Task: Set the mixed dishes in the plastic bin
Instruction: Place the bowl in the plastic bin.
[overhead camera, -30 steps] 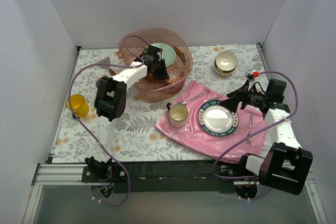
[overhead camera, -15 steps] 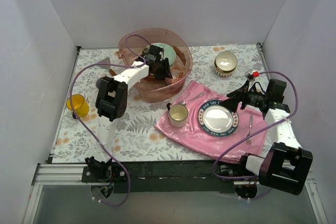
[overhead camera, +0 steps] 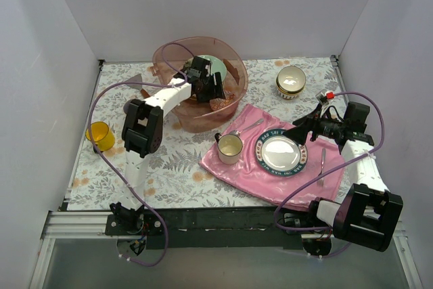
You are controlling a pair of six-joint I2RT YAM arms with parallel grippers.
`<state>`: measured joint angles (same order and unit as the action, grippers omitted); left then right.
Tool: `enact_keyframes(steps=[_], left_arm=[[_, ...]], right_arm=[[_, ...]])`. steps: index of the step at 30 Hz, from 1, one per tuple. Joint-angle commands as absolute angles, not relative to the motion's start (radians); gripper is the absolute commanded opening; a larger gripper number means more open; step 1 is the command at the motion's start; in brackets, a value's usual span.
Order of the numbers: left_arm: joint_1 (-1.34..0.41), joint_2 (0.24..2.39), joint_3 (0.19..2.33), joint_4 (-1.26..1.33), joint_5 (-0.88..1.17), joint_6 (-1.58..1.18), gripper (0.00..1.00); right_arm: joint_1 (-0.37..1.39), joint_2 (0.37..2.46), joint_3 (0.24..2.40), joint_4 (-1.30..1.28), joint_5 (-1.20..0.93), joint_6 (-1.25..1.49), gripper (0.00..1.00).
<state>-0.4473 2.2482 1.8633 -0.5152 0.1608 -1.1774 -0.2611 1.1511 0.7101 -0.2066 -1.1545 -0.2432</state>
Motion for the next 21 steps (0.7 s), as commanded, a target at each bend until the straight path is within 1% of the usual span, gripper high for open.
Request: enact_keyframes(steps=[1, 7, 11, 12, 14, 15, 18, 19, 21], left_arm=[[-0.442, 2.106, 1.873, -0.491, 0.111, -1.14, 0.65], [-0.44, 2.016, 1.827, -0.483, 0.066, -1.117, 0.72], [-0.44, 1.913, 1.738, -0.436, 0.023, -1.097, 0.8], [-0.44, 1.86, 1.689, -0.425, 0.014, -1.089, 0.84], [-0.439, 1.803, 1.626, -0.387, -0.021, -1.082, 0.89], [-0.439, 1.737, 1.597, -0.373, -0.029, -1.077, 0.92], [-0.433, 1.629, 1.45, -0.322, -0.04, -1.063, 0.97], [-0.433, 1.556, 1.381, -0.312, -0.041, -1.057, 0.98], [-0.422, 1.488, 1.307, -0.299, -0.031, -1.045, 0.98]], right_arm=[[-0.267, 1.135, 0.713, -0.192, -1.164, -0.265, 0.92], [-0.275, 1.134, 0.715, -0.201, -1.157, -0.281, 0.92], [-0.276, 1.134, 0.719, -0.215, -1.147, -0.298, 0.93], [-0.281, 1.134, 0.719, -0.216, -1.147, -0.307, 0.92], [-0.284, 1.132, 0.721, -0.222, -1.144, -0.316, 0.93], [-0.285, 1.131, 0.721, -0.225, -1.144, -0.33, 0.92], [-0.29, 1.121, 0.719, -0.236, -1.134, -0.35, 0.93], [-0.293, 1.118, 0.719, -0.239, -1.125, -0.365, 0.93], [-0.298, 1.114, 0.718, -0.245, -1.115, -0.377, 0.93]])
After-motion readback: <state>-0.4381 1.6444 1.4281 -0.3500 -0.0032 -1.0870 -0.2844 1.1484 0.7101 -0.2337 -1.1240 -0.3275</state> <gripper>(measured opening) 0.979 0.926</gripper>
